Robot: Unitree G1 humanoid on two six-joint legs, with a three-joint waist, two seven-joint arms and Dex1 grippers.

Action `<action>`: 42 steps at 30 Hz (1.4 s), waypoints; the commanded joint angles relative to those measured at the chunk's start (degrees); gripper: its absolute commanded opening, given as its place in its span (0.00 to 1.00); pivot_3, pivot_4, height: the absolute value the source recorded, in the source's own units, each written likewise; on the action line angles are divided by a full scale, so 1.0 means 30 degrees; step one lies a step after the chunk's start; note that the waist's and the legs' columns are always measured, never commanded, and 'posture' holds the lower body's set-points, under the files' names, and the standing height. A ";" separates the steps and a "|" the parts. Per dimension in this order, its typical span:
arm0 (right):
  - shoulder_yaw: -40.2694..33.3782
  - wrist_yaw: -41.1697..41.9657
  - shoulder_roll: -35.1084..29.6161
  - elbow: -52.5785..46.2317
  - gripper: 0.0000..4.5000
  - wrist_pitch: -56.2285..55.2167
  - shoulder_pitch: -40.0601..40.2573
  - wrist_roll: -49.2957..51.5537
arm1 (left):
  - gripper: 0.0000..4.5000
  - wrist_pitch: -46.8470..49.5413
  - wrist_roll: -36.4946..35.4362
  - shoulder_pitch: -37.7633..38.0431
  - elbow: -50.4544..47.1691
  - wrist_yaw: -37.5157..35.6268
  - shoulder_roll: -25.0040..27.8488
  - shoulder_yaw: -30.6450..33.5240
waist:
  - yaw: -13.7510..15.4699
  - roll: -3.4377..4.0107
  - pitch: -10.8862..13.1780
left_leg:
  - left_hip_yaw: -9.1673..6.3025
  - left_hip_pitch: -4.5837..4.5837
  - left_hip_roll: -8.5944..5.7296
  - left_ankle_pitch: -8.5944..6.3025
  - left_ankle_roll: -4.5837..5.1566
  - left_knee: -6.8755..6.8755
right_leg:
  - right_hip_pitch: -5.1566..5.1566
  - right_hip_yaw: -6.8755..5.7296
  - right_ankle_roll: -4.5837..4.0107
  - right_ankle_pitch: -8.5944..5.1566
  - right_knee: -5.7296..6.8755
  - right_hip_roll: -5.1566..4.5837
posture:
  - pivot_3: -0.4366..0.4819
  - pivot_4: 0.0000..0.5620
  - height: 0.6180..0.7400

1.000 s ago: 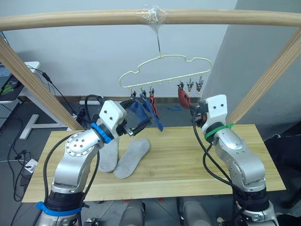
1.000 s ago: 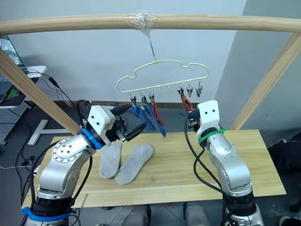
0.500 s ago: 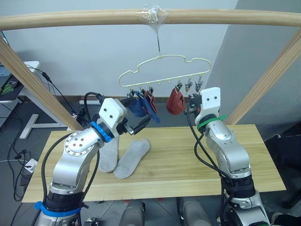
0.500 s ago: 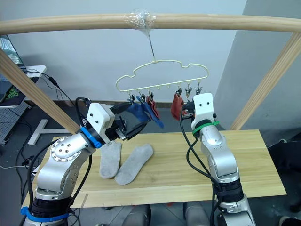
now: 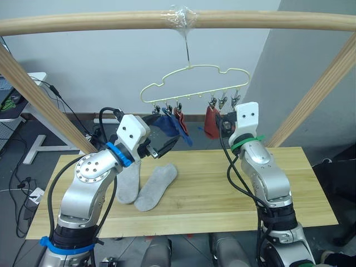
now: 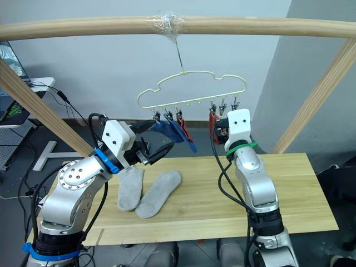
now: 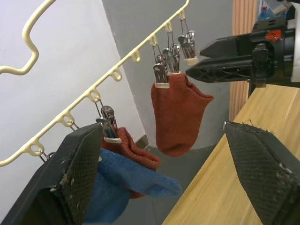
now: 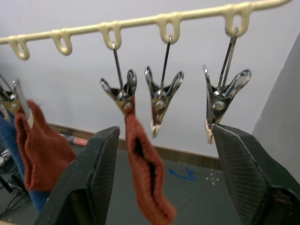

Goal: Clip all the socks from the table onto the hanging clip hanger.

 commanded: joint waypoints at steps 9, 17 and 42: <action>-0.0263 0.0014 0.0414 0.0438 0.54 -0.0959 -0.0926 -0.0510 | 0.95 -0.0039 -0.0256 -0.0277 -0.0788 0.0187 0.0031 0.0050 | 0.0003 0.0000 0.0000 | -0.0001 0.0000 0.0000 0.0000 0.0000 -0.0001 | 0.0000 -0.0001 -0.0011 0.0006 0.0002 0.0000 | 0.58 0.37 1.00; -0.0551 -0.0268 0.0574 0.2090 0.54 -0.1647 -0.1980 -0.0720 | 0.95 0.0199 -0.0674 -0.0491 -0.0905 0.0074 0.0092 0.0250 | 0.0004 0.0001 0.0001 | -0.0002 0.0001 0.0000 0.0000 0.0000 0.0000 | -0.0001 -0.0001 -0.0022 0.0013 0.0004 0.0000 | 0.58 0.38 1.00; -0.0900 -0.0523 0.1223 0.5142 0.54 -0.3384 -0.3739 -0.1136 | 0.95 0.0916 -0.1186 -0.1151 -0.1457 0.0622 -0.0194 0.0225 | 0.0017 0.0001 0.0002 | -0.0002 0.0000 0.0000 0.0000 0.0001 -0.0001 | -0.0003 -0.0002 -0.0063 0.0037 0.0007 0.0000 | 0.60 0.38 1.00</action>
